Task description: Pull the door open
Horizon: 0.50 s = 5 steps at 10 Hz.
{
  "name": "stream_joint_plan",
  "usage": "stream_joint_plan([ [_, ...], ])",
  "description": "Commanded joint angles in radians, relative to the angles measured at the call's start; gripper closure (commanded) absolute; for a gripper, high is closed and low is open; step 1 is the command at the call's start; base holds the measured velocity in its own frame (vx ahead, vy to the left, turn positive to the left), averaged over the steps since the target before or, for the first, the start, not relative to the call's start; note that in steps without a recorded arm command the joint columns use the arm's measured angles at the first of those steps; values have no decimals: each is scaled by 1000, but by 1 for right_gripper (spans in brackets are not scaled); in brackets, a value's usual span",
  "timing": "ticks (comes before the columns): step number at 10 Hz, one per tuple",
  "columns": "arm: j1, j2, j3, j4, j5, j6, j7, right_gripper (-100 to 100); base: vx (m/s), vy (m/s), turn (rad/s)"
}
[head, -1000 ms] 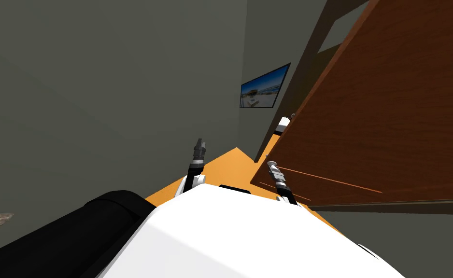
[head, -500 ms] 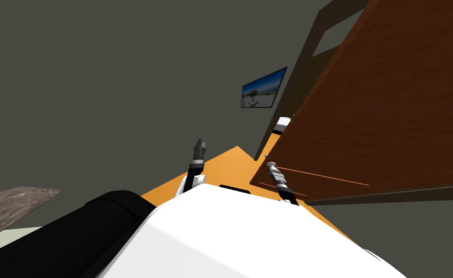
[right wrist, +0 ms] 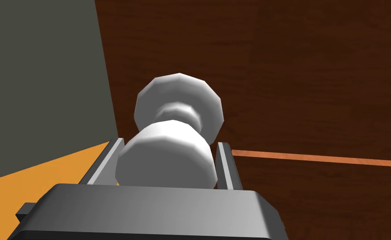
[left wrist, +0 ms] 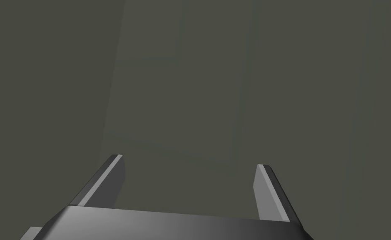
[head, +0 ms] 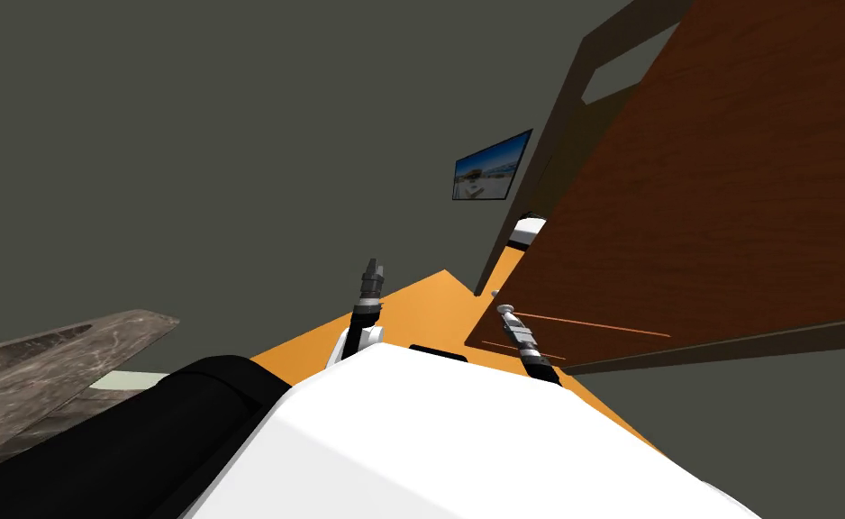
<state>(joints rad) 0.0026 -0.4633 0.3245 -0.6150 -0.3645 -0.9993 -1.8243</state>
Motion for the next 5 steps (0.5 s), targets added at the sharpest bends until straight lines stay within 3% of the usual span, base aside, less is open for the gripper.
stream_joint_plan([
  [1,10,-17,17,6,11,-28,-25,100,-223,-49,78],
  [2,10,-10,10,-6,7,-11,-11,100,-100,-17,15],
  [5,33,-30,33,3,20,-55,-39,100,-157,-48,116],
])
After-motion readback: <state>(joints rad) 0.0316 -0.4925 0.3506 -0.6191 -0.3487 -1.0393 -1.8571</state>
